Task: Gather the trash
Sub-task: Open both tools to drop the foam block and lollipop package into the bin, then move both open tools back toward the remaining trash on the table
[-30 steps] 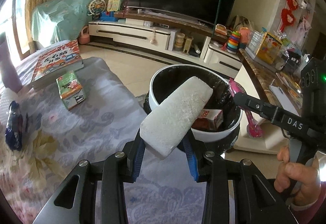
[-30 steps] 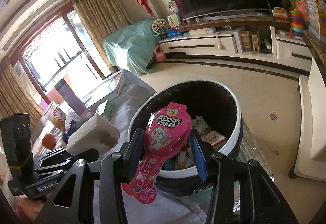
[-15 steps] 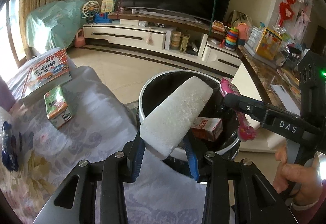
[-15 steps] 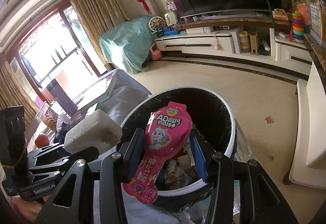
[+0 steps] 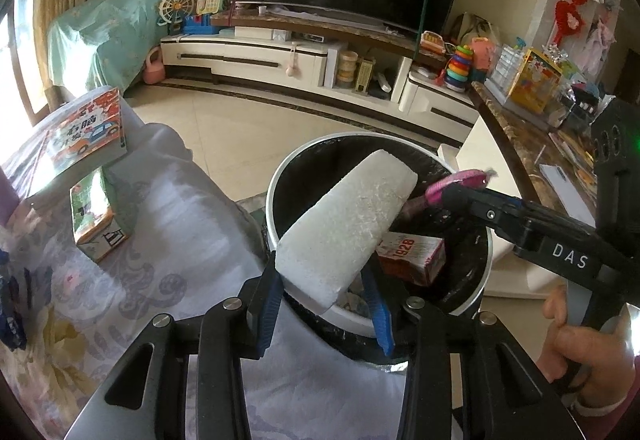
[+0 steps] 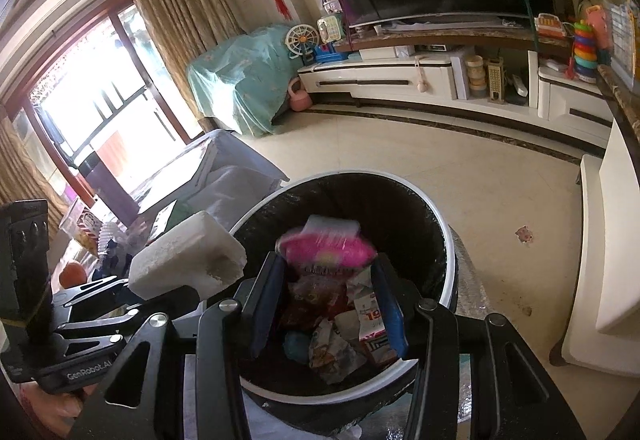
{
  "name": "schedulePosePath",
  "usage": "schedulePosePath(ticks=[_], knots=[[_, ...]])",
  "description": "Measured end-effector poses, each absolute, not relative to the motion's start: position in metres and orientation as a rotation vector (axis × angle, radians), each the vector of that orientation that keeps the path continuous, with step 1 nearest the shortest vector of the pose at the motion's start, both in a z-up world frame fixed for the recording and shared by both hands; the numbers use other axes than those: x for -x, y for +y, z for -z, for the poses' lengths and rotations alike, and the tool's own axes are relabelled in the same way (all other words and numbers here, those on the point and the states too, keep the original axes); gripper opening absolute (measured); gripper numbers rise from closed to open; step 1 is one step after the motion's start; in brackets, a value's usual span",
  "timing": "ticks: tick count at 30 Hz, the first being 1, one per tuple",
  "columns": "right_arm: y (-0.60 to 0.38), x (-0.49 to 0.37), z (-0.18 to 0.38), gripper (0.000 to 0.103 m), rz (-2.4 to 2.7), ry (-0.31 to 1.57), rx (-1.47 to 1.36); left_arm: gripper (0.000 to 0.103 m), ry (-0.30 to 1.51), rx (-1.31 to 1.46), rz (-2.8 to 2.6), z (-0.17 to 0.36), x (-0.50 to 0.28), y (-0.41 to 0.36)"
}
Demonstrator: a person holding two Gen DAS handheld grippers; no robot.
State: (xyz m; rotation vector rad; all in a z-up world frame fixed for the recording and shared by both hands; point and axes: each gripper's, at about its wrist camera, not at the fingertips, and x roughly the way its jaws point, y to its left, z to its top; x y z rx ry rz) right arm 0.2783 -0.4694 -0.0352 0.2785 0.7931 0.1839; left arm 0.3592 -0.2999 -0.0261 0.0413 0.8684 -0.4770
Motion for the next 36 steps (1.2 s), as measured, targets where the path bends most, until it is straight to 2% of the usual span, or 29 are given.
schedulePosePath(ticks=[11,14,17,20,22,25,30,36], knots=[[-0.470,-0.285,0.038,0.046,-0.167,0.798,-0.270,0.040,0.868,-0.049,0.486,0.028,-0.362,-0.309],[-0.469,-0.285,0.037,0.049,-0.161,0.798,-0.268,0.048,0.870,-0.054,0.487,0.028,-0.360,-0.308],[-0.469,-0.281,0.035,0.049,-0.157,0.790,-0.271,0.061,0.863,-0.062,0.473,0.027,-0.356,-0.304],[-0.471,-0.275,0.031,0.062,-0.154,0.774,-0.286,0.065,0.867,-0.052,0.459,0.029,-0.350,-0.297],[-0.471,-0.270,0.028,0.076,-0.159,0.763,-0.300,0.065,0.873,-0.036,0.446,0.031,-0.345,-0.288],[-0.467,-0.262,0.024,0.085,-0.170,0.756,-0.323,0.065,0.869,0.008,0.426,0.033,-0.332,-0.269],[-0.449,-0.247,0.022,0.091,-0.209,0.756,-0.348,0.065,0.856,0.079,0.382,0.037,-0.301,-0.232],[-0.414,-0.233,0.023,0.092,-0.283,0.768,-0.354,0.065,0.845,0.131,0.303,0.043,-0.261,-0.180]])
